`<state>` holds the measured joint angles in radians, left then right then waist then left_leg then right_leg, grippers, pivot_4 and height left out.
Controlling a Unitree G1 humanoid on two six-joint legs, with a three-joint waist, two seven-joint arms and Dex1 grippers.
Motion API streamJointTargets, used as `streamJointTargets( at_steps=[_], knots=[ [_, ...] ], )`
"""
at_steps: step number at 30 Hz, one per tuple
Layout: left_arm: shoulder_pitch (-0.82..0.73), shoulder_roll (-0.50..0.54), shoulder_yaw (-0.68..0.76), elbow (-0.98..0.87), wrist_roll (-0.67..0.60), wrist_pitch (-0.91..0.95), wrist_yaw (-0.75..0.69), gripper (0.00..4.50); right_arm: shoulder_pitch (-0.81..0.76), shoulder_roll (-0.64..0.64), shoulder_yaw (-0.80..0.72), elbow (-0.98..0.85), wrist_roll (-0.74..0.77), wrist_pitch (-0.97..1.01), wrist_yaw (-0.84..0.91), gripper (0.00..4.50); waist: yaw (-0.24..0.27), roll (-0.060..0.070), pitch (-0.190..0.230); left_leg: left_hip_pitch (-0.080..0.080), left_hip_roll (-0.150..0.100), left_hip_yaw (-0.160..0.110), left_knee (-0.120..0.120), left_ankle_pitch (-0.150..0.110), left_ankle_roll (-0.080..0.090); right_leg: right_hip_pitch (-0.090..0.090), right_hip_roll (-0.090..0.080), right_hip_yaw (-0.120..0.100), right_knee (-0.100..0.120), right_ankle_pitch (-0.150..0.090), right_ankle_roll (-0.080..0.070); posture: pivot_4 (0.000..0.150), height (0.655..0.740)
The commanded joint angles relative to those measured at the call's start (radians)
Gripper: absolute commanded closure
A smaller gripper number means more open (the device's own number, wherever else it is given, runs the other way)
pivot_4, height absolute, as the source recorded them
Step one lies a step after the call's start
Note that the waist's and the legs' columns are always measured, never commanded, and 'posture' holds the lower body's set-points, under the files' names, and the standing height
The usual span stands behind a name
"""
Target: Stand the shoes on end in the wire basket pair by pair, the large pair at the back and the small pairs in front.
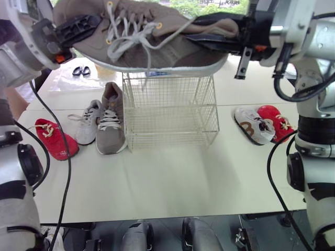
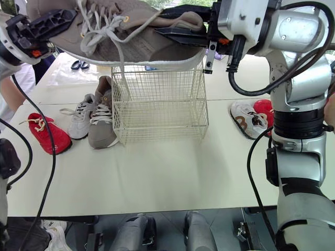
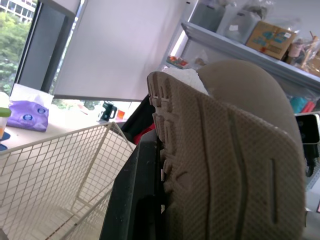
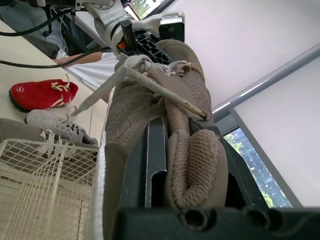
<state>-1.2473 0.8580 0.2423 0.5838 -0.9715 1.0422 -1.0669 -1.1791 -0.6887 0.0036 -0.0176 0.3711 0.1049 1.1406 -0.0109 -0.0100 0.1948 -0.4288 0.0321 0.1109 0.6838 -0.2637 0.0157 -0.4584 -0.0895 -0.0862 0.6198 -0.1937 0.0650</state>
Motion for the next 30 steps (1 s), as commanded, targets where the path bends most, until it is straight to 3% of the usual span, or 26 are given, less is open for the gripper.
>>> streamJointTargets(
  at_steps=[1,2,5,10,15,20,23,30],
  knots=[
    [0.001,-0.028,0.097,-0.074,-0.039,0.003,0.043,3.96,-0.014,0.001,-0.047,-0.02,0.014,0.029,-0.059,4.26,-0.001,0.0,0.0,0.0,0.0,0.0,0.0,0.0,0.0,0.0,0.0,0.0,0.0,0.0,0.0,0.15,0.74],
    [0.013,-0.038,0.123,-0.087,-0.048,0.003,0.069,3.96,-0.013,0.008,-0.056,-0.013,0.013,0.04,-0.085,4.26,-0.001,0.0,0.0,0.0,0.0,-0.001,0.0,0.0,0.0,0.0,0.0,0.0,0.0,0.0,0.0,0.15,0.74],
    [0.07,-0.076,0.222,-0.16,-0.082,-0.011,0.163,3.96,0.001,0.023,-0.111,-0.006,0.058,0.123,-0.166,2.83,-0.002,0.0,0.0,0.0,0.0,-0.002,0.0,0.0,0.0,-0.001,0.0,0.001,0.002,0.0,0.0,0.15,0.74],
    [0.249,-0.282,0.432,-0.461,-0.227,-0.117,0.44,3.96,0.089,0.088,-0.289,-0.017,0.178,0.271,-0.414,0.18,0.0,-0.001,0.0,0.002,0.001,-0.003,0.0,0.0,-0.001,0.0,-0.004,0.001,0.009,0.0,0.0,0.15,0.74],
    [0.318,-0.479,0.458,-0.668,-0.32,-0.244,0.655,3.96,0.142,0.253,-0.486,-0.022,0.458,0.416,-0.666,0.04,0.009,-0.002,-0.001,0.002,-0.001,-0.003,0.002,0.001,-0.001,0.001,-0.006,0.001,0.009,0.0,0.0,0.15,0.74],
    [0.305,-0.642,0.41,-0.71,-0.315,-0.408,0.763,3.96,0.192,0.499,-0.473,-0.093,0.737,0.519,-0.814,0.04,-0.002,-0.002,-0.001,0.004,0.0,-0.003,0.001,0.001,-0.001,0.003,-0.005,0.0,0.009,0.0,0.0,0.15,0.74],
    [0.335,-0.702,0.339,-0.712,-0.305,-0.423,0.756,3.96,0.207,0.623,-0.378,-0.159,0.778,0.535,-0.857,0.04,-0.003,-0.002,-0.001,0.004,0.0,-0.003,0.001,0.001,-0.002,0.001,-0.003,0.001,0.009,0.0,0.0,0.15,0.74],
    [0.379,-0.712,0.282,-0.7,-0.354,-0.425,0.745,3.96,0.204,0.673,-0.304,-0.14,0.757,0.487,-0.861,0.04,0.001,-0.002,-0.001,0.002,0.0,-0.005,0.001,0.001,-0.001,0.002,-0.002,0.001,0.009,0.0,0.0,0.15,0.74]
  ],
)
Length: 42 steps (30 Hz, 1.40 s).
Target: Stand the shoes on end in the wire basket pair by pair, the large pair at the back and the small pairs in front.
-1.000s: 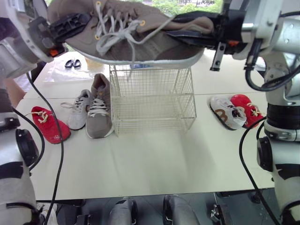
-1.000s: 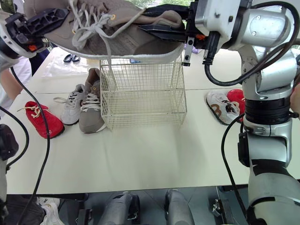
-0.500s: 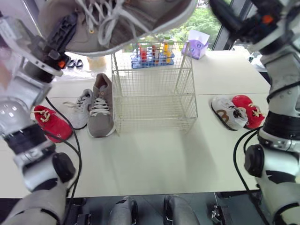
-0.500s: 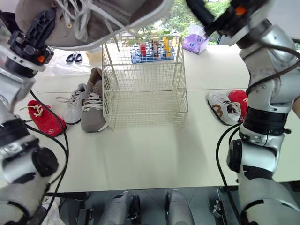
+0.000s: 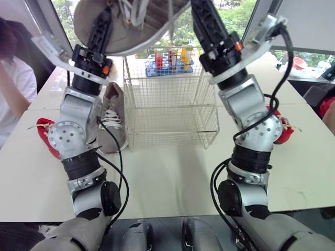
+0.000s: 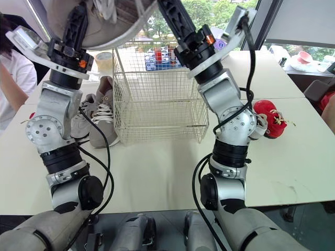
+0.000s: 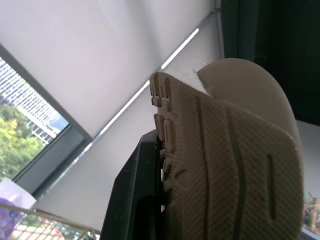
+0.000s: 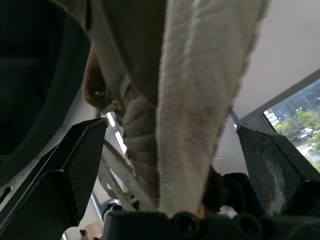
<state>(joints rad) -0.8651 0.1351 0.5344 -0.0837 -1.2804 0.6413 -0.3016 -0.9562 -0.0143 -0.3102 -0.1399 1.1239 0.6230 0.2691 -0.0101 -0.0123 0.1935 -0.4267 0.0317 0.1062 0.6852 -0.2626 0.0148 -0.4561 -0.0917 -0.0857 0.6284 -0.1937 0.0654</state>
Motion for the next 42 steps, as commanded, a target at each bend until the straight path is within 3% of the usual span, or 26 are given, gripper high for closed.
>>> streamJointTargets(
  at_steps=[1,15,18,21,24,32,38,42],
  knots=[
    [0.005,0.012,-0.016,-0.032,-0.048,-0.02,-0.025,3.96,-0.024,-0.005,0.013,-0.013,0.003,-0.038,0.018,0.04,-0.001,0.0,0.0,0.0,0.0,0.0,0.0,0.0,0.0,0.0,0.0,0.0,0.0,0.0,0.0,0.15,0.74],
    [0.077,0.044,-0.085,-0.045,-0.055,-0.002,-0.046,3.96,-0.056,-0.038,0.053,0.026,-0.064,-0.108,0.078,0.04,-0.002,0.0,0.0,0.0,0.0,-0.001,0.0,-0.003,0.005,0.0,0.001,0.0,0.0,0.0,0.0,0.15,0.74],
    [0.081,0.045,-0.099,-0.047,-0.046,-0.006,-0.049,3.96,-0.056,-0.041,0.057,0.03,-0.065,-0.113,0.086,0.92,-0.002,0.0,0.0,0.0,0.0,-0.001,0.0,-0.003,0.004,0.0,0.001,0.0,0.0,0.0,0.0,0.15,0.74],
    [0.086,0.055,-0.109,-0.046,-0.031,-0.007,-0.048,3.96,-0.059,-0.046,0.06,0.034,-0.067,-0.114,0.094,2.29,-0.002,0.0,0.0,0.0,0.0,0.0,0.0,-0.003,0.005,0.0,0.001,0.0,0.0,0.0,0.0,0.15,0.74],
    [0.095,0.08,-0.126,-0.043,-0.007,0.001,-0.04,3.96,-0.067,-0.057,0.063,0.044,-0.063,-0.101,0.105,2.85,-0.003,0.0,0.0,0.0,0.0,-0.001,0.0,-0.003,0.005,0.0,0.001,0.0,0.0,0.0,0.0,0.15,0.74],
    [0.118,0.125,-0.162,-0.084,0.031,0.01,-0.013,0.01,-0.114,-0.095,0.032,0.087,-0.102,-0.157,0.12,2.85,-0.002,0.0,0.0,0.0,0.0,0.0,0.0,-0.003,0.005,-0.001,0.001,0.0,0.0,0.0,0.0,0.15,0.74],
    [0.153,0.205,-0.206,-0.171,0.089,0.046,0.039,0.01,-0.195,-0.161,-0.014,0.105,-0.112,-0.211,0.164,2.85,-0.002,0.0,0.0,0.0,0.001,0.0,-0.001,-0.003,0.005,-0.001,0.001,0.0,0.0,0.0,0.0,0.15,0.74],
    [0.214,0.269,-0.188,-0.301,0.039,0.091,0.115,0.01,-0.311,-0.335,-0.057,0.283,-0.164,-0.233,0.297,2.85,-0.001,0.0,0.001,0.0,0.001,-0.001,-0.001,-0.003,0.005,-0.002,0.0,0.0,-0.001,0.0,0.0,0.15,0.74]
  ],
)
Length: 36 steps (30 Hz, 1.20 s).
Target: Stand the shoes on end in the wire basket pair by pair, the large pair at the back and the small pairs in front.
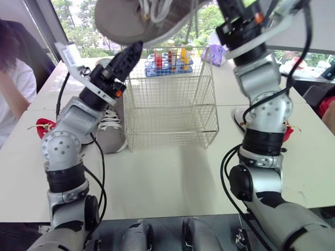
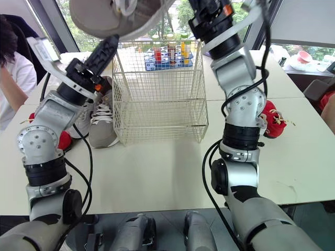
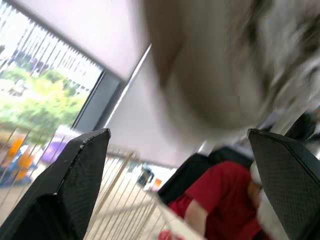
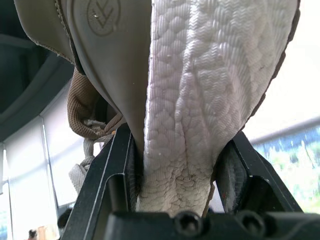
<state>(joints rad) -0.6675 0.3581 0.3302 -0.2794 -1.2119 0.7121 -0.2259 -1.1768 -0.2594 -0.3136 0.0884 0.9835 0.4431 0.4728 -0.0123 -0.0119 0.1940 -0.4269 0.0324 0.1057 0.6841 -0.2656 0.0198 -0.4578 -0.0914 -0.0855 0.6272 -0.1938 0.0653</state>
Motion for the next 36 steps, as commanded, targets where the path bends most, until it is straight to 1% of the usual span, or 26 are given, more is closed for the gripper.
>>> streamJointTargets(
  at_steps=[1,4,6,7,10,13,16,18,22,24,31,35,36],
  knots=[
    [0.038,0.073,0.011,-0.14,-0.026,0.035,0.046,0.01,-0.117,-0.137,-0.048,0.106,-0.049,-0.061,0.145,2.85,0.002,0.0,0.0,0.0,0.0,0.0,0.0,0.0,0.0,0.0,0.0,0.0,-0.002,0.0,0.0,0.15,0.74],
    [0.099,0.167,-0.004,-0.238,-0.005,0.075,0.059,0.01,-0.203,-0.274,-0.01,0.293,-0.164,-0.126,0.309,2.85,-0.001,0.0,0.0,0.0,0.0,0.001,-0.001,-0.001,0.002,0.001,0.0,0.0,-0.004,0.0,0.0,0.15,0.74],
    [0.131,0.225,-0.001,-0.282,-0.002,0.092,0.062,0.01,-0.25,-0.337,0.034,0.413,-0.249,-0.185,0.422,2.85,-0.002,0.0,0.0,0.001,0.0,0.001,-0.001,-0.001,0.002,0.001,0.0,0.0,-0.005,0.0,0.0,0.15,0.74],
    [0.156,0.272,0.006,-0.313,0.009,0.107,0.055,0.01,-0.281,-0.367,0.07,0.491,-0.308,-0.229,0.495,2.85,-0.003,0.0,0.0,0.001,0.0,0.001,-0.001,-0.001,0.002,0.001,0.0,0.0,-0.005,0.0,0.0,0.15,0.74],
    [0.242,0.365,0.037,-0.371,0.025,0.136,0.076,0.01,-0.352,-0.406,0.141,0.676,-0.438,-0.342,0.648,2.85,-0.011,0.001,0.0,0.001,0.0,0.002,-0.002,-0.001,0.002,0.0,0.002,0.002,-0.005,0.0,0.0,0.15,0.74],
    [0.329,0.38,0.086,-0.417,-0.035,0.13,0.126,0.01,-0.408,-0.409,0.167,0.82,-0.514,-0.415,0.734,2.85,-0.008,0.001,0.0,0.001,0.001,0.002,-0.003,-0.001,0.001,-0.001,0.003,0.002,-0.005,0.0,-0.001,0.15,0.74],
    [0.393,0.396,0.109,-0.446,-0.066,0.119,0.138,0.01,-0.447,-0.394,0.189,0.924,-0.586,-0.501,0.775,2.85,-0.003,0.001,0.001,0.0,0.002,0.002,-0.003,0.0,0.0,-0.002,0.002,0.002,-0.006,0.0,-0.001,0.15,0.74],
    [0.407,0.398,0.111,-0.443,-0.068,0.107,0.146,0.01,-0.465,-0.378,0.218,0.985,-0.644,-0.558,0.815,2.85,0.001,0.001,0.001,0.0,0.001,0.002,-0.002,0.0,-0.001,-0.002,0.001,0.002,-0.006,0.0,-0.001,0.15,0.74],
    [0.415,0.403,0.112,-0.44,-0.071,0.091,0.15,0.01,-0.484,-0.363,0.244,1.064,-0.718,-0.606,0.873,2.85,0.0,0.001,0.001,0.0,0.001,0.003,-0.002,0.0,-0.002,0.0,0.001,0.002,-0.008,0.0,-0.001,0.15,0.74],
    [0.421,0.405,0.106,-0.44,-0.06,0.087,0.144,0.01,-0.493,-0.354,0.258,1.107,-0.754,-0.602,0.896,2.85,0.001,0.001,0.001,0.0,0.001,0.003,-0.002,0.002,-0.005,0.0,0.001,0.002,-0.008,0.0,-0.001,0.15,0.74],
    [0.411,0.395,0.074,-0.431,-0.027,0.061,0.143,0.01,-0.494,-0.314,0.27,1.213,-0.862,-0.58,0.855,2.85,-0.002,0.001,0.001,0.0,0.001,0.002,-0.002,0.003,-0.006,0.0,0.001,0.002,-0.008,0.0,-0.001,0.15,0.74],
    [0.415,0.389,0.064,-0.441,-0.014,0.053,0.15,0.01,-0.48,-0.298,0.261,1.242,-0.904,-0.574,0.776,2.85,-0.001,0.001,0.001,0.0,0.001,0.002,-0.002,0.003,-0.006,0.0,0.001,0.002,-0.008,0.0,-0.001,0.15,0.74],
    [0.415,0.388,0.063,-0.442,-0.011,0.051,0.153,0.0,-0.478,-0.296,0.258,1.245,-0.912,-0.576,0.761,2.35,-0.001,0.001,0.001,0.0,0.001,0.003,-0.002,0.003,-0.006,0.0,0.001,0.002,-0.008,0.0,-0.001,0.15,0.74]
  ],
)
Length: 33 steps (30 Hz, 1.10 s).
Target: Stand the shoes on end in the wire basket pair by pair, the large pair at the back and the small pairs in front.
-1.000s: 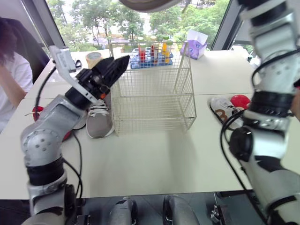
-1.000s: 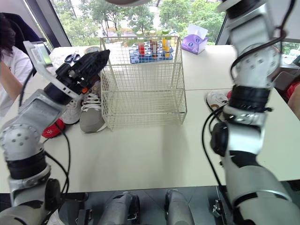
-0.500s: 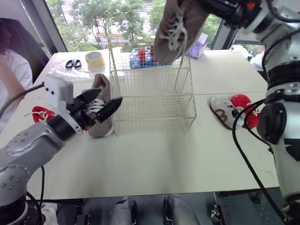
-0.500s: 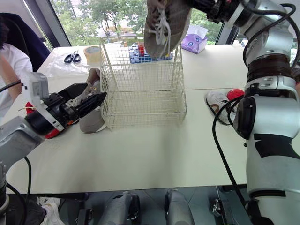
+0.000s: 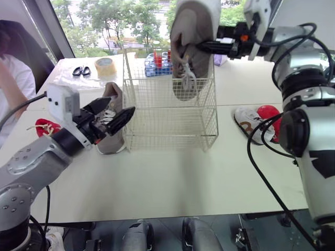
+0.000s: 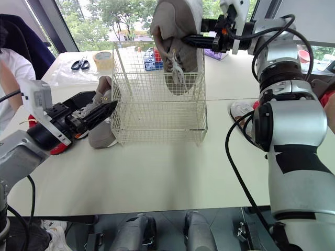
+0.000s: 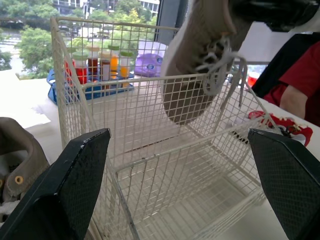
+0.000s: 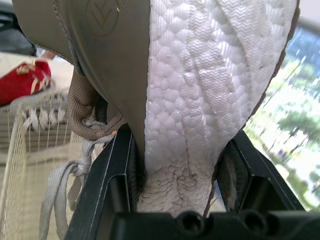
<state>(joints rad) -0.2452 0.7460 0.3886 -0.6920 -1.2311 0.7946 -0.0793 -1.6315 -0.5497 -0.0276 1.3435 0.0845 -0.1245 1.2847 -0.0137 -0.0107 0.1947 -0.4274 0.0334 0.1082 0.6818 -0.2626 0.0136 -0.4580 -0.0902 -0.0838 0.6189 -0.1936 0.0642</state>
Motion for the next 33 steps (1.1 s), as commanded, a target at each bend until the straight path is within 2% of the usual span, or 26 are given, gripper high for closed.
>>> streamJointTargets(
  at_steps=[1,3,4,5,18,26,28,31,32,33],
  knots=[
    [-0.006,-0.001,0.004,-0.03,0.011,-0.032,0.009,0.0,-0.02,-0.005,-0.026,-0.009,-0.025,-0.015,-0.067,1.83,0.0,0.0,0.0,0.0,0.0,0.0,0.0,0.0,0.0,0.0,0.0,0.0,0.0,0.0,0.0,0.15,0.74],
    [-0.006,-0.003,0.0,-0.032,0.014,-0.032,0.014,0.0,-0.015,-0.006,-0.024,-0.006,-0.045,-0.021,-0.087,0.94,0.001,0.0,0.0,0.0,0.0,0.0,0.0,0.0,0.0,0.0,0.0,0.0,0.0,0.0,0.0,0.15,0.74],
    [-0.007,-0.004,-0.003,-0.033,0.016,-0.032,0.016,0.0,-0.014,-0.009,-0.024,-0.005,-0.055,-0.026,-0.102,0.32,0.001,0.0,0.0,0.0,0.0,0.0,0.0,0.0,0.0,0.0,0.0,0.0,0.0,0.0,0.0,0.15,0.74],
    [-0.006,-0.005,-0.005,-0.033,0.017,-0.032,0.018,0.0,-0.014,-0.012,-0.024,-0.004,-0.064,-0.028,-0.109,0.04,0.0,0.0,0.0,0.0,0.0,0.0,0.0,0.0,0.0,0.0,0.0,0.0,0.0,0.0,0.0,0.15,0.74],
    [-0.019,-0.007,-0.012,0.02,0.042,-0.028,-0.012,0.0,-0.033,-0.113,-0.06,-0.031,-0.081,-0.041,-0.009,0.04,-0.001,0.0,0.0,0.0,-0.001,0.0,0.0,0.0,0.0,0.0,0.0,0.0,0.0,0.0,0.0,0.15,0.74],
    [-0.12,0.011,0.069,0.184,0.041,-0.031,0.036,0.0,-0.003,-0.209,-0.127,-0.067,-0.033,-0.03,0.001,0.04,0.001,0.0,0.0,0.0,-0.001,0.0,0.0,0.0,-0.001,0.0,0.001,0.0,0.0,0.0,0.0,0.15,0.74],
    [-0.145,0.046,0.077,0.229,0.079,-0.017,0.046,0.0,0.0,-0.237,-0.152,-0.087,-0.012,-0.025,-0.007,0.04,0.001,0.0,0.0,0.0,-0.001,0.0,0.0,0.0,-0.001,0.0,0.001,0.0,0.0,0.0,0.0,0.15,0.74],
    [-0.197,0.142,0.025,0.32,0.224,0.019,0.073,0.0,-0.012,-0.253,-0.193,-0.176,0.061,0.067,0.064,0.04,0.0,0.0,0.0,0.001,-0.001,0.001,0.0,0.0,-0.001,0.0,0.001,0.0,0.0,0.0,0.0,0.15,0.74],
    [-0.218,0.17,0.001,0.357,0.263,0.027,0.059,0.0,-0.011,-0.25,-0.196,-0.233,0.088,0.138,0.09,0.04,0.0,0.0,0.0,0.001,-0.001,0.001,0.0,0.0,-0.001,0.0,0.001,0.0,0.001,0.0,0.0,0.15,0.74],
    [-0.247,0.203,-0.038,0.414,0.307,0.029,0.015,0.0,0.039,-0.244,-0.172,-0.379,0.121,0.241,0.136,0.04,-0.002,0.001,0.0,0.001,-0.001,0.001,0.0,0.0,-0.001,0.0,0.001,0.0,0.001,0.0,0.0,0.15,0.74]
  ],
)
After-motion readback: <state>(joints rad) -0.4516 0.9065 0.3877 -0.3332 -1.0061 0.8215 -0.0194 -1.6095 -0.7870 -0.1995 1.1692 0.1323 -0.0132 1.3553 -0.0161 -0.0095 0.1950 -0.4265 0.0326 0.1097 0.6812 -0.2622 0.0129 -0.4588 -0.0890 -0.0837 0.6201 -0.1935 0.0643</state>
